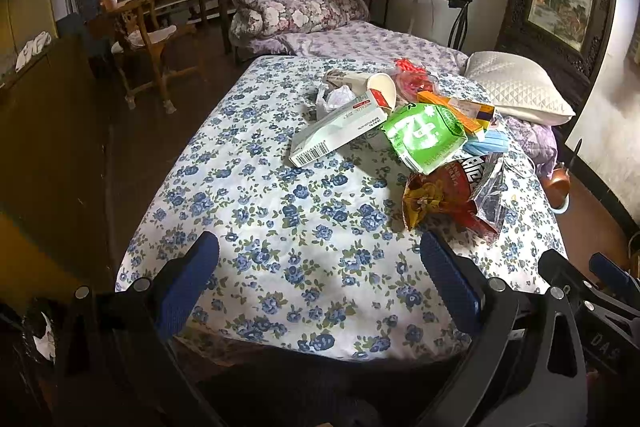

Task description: Collect trash

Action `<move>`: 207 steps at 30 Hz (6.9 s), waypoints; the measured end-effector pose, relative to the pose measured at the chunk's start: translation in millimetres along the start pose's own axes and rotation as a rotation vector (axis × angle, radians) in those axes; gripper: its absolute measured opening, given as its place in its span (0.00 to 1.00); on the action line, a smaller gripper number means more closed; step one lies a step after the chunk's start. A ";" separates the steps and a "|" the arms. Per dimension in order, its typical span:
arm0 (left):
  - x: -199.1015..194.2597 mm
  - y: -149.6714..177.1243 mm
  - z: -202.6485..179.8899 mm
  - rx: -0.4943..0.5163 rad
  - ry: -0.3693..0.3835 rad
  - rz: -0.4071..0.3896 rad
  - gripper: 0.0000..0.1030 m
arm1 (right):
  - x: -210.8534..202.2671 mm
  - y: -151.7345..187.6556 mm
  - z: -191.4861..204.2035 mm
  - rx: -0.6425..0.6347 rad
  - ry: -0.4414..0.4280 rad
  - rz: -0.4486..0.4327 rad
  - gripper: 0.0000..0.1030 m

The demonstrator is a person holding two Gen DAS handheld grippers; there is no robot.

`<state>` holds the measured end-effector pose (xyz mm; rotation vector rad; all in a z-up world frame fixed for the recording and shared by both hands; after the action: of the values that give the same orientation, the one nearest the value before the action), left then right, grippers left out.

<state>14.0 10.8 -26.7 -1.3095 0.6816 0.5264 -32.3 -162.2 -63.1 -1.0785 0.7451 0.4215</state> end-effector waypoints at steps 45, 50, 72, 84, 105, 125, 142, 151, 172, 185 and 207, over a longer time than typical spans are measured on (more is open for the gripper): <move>0.1 0.3 1.0 -0.006 0.004 0.001 0.93 | -0.3 0.0 0.1 -0.001 0.002 0.000 0.94; 0.0 0.3 1.1 -0.005 0.004 0.001 0.93 | 0.0 -0.3 -0.2 -0.002 0.002 0.000 0.94; -1.5 -1.0 68.8 -0.092 -0.117 0.064 0.93 | 74.8 -27.3 68.5 -0.202 -0.118 0.248 0.94; 11.8 -4.0 76.0 -0.130 -0.076 0.082 0.93 | 95.6 -26.2 73.7 -0.142 -0.233 0.331 0.32; 126.1 -74.4 0.1 0.594 0.136 0.088 0.93 | 28.1 -18.6 14.5 0.008 -0.324 0.324 0.22; 128.5 -41.6 12.0 0.516 0.395 0.110 0.48 | 18.9 -26.4 11.6 0.035 -0.331 0.301 0.23; -23.0 -61.9 5.0 0.307 0.326 -0.074 0.48 | -36.7 -42.9 5.5 0.038 -0.316 0.142 0.22; -74.0 -68.7 -88.0 0.391 0.435 -0.118 0.48 | -73.6 -56.2 -75.7 0.131 -0.237 0.064 0.22; -27.1 21.3 -393.2 0.592 0.635 0.140 0.48 | -51.4 49.6 -343.0 0.462 0.090 0.161 0.22; 57.0 56.6 -424.0 0.580 0.623 0.265 0.48 | 100.0 104.5 -370.0 0.481 0.124 0.378 0.22; 89.2 66.0 -416.2 0.527 0.622 0.364 0.48 | 156.5 126.0 -399.0 0.455 0.230 0.417 0.73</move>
<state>-34.3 -387.2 -184.2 -0.8361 1.4834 0.1884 -140.3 -474.6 -363.5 -0.5433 1.2133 0.4541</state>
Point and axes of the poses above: each gripper's, at about its wrist camera, not at the fingertips, and x roughly the way its jaws point, z to its left, y to its underside, the point moved 3 cm from there along x, roughly the way its jaws point, and after that the axes turned 10 degrees about x, right-handed, at the moved point
